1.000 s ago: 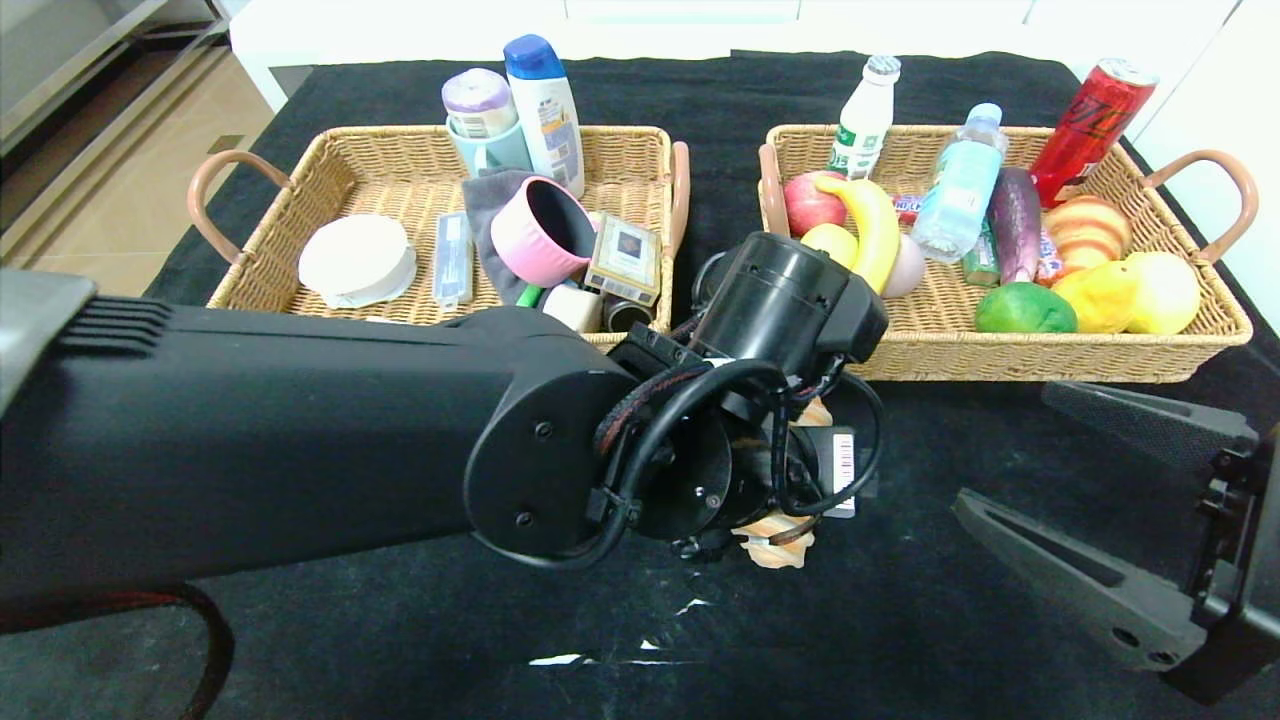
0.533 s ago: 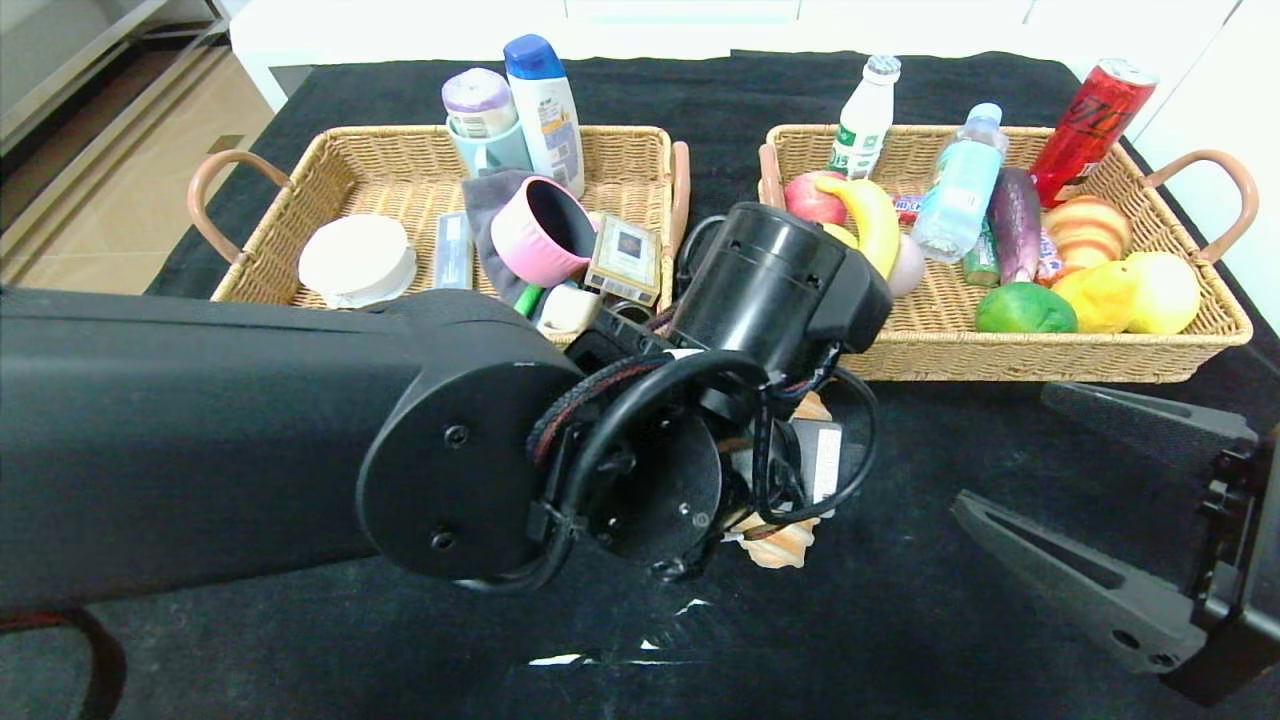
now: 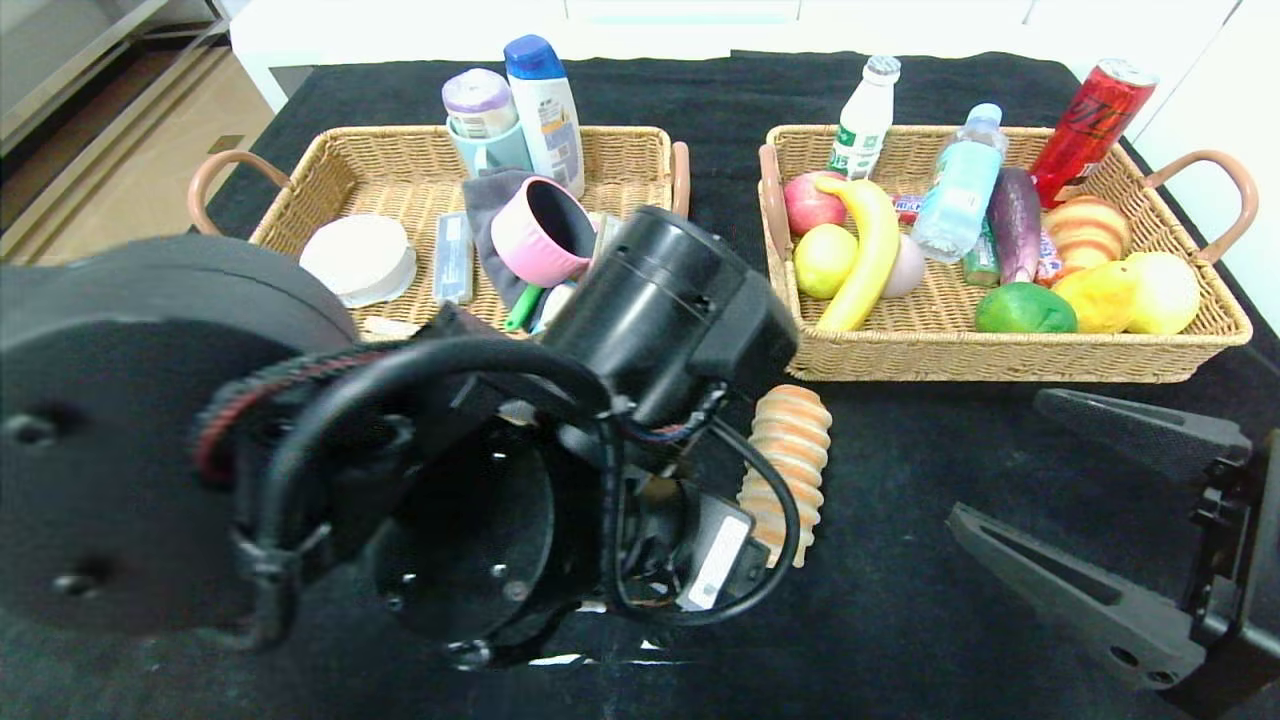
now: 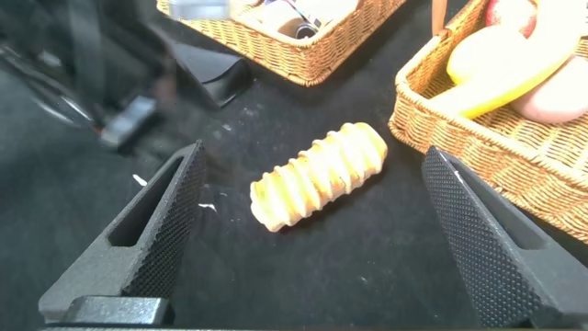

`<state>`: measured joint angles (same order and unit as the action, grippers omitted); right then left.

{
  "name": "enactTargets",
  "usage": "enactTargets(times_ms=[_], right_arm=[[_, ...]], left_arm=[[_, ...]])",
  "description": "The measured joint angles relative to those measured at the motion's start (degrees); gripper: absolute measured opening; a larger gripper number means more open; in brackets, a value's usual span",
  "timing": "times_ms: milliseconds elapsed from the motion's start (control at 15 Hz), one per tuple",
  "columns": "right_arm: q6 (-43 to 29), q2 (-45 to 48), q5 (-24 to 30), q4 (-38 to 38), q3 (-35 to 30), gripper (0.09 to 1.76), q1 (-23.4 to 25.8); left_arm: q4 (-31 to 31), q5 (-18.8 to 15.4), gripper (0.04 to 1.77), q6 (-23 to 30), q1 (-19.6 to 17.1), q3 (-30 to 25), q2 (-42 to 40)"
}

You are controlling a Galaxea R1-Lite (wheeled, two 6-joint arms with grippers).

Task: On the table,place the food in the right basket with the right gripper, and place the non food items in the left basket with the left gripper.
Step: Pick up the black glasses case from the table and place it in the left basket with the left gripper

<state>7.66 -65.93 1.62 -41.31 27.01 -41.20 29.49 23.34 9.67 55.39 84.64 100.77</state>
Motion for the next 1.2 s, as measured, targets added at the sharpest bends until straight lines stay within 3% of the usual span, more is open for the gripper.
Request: enactTargets(times_ms=[200, 467, 733, 933, 1200], right_arm=[[0.0, 0.0, 0.0, 0.0, -0.1, 1.71, -0.2], [0.0, 0.0, 0.0, 0.1, -0.1, 1.71, -0.2], [0.0, -0.5, 0.0, 0.0, -0.4, 1.71, -0.4], [0.0, -1.0, 0.0, -0.1, -0.7, 1.71, -0.6], [0.0, -1.3, 0.0, -0.2, -0.9, 1.71, -0.6]], left_arm=[[1.2, -2.4, 1.70, -11.7, -5.3, -4.1, -5.7], [1.5, -6.4, 1.70, -19.1, -12.7, -11.0, -10.9], [1.1, -12.4, 1.71, -26.6, -20.3, -11.1, -13.4], [0.9, -12.6, 1.71, -30.9, -23.7, -10.6, -13.6], [-0.5, -10.1, 1.71, -34.0, -27.1, -8.7, -10.8]])
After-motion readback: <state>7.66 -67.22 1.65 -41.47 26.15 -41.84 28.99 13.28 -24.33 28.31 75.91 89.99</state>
